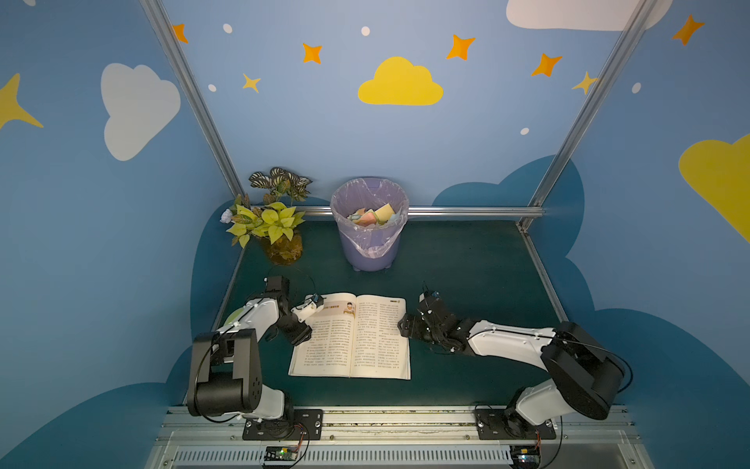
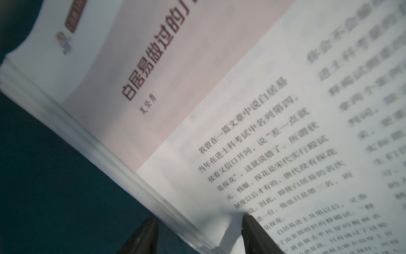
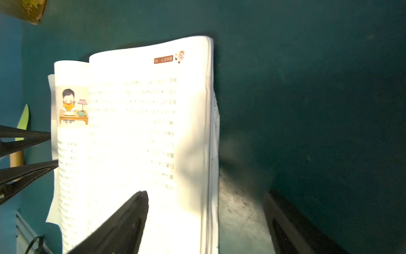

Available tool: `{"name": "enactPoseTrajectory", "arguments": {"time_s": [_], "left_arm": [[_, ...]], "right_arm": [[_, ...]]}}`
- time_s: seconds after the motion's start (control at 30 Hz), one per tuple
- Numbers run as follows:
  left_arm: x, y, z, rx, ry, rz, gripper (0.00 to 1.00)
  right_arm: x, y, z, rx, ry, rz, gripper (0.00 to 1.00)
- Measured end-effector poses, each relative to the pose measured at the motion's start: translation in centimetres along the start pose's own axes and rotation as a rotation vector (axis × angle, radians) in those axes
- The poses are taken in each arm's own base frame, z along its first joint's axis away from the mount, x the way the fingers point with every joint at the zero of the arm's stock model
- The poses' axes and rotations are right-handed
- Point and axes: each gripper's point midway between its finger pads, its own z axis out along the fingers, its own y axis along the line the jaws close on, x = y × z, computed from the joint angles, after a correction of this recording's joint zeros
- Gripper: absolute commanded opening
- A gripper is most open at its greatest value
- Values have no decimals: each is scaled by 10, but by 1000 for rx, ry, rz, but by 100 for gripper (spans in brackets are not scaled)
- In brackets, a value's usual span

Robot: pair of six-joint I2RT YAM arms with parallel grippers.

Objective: Peel off the used sticky note
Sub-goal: Close the book at the center of the board.

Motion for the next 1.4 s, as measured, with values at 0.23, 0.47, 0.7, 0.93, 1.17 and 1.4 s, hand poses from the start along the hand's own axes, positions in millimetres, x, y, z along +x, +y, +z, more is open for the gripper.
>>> {"name": "enactPoseTrajectory", "arguments": {"time_s": [0.23,0.47,0.7,0.93,1.17,1.4], "left_arm": [[0,-6,0,-8,16,36,58],[0,-9,1,-16,38,64,56],[-2,-11,0,-24,42,78,56],[0,-14,0,-23,43,82,55],[-1,-15,-1,-24,40,86,55],[-4,-19,0,-19,41,93,55]], "right_arm": [[-5,18,11,-117,-51,90,77],[-2,35,16,-300,-69,203,67],[21,52,15,-454,15,272,59],[26,72,-7,-530,29,245,49],[14,91,-48,-569,-40,176,27],[23,69,-40,-430,-35,127,4]]}}
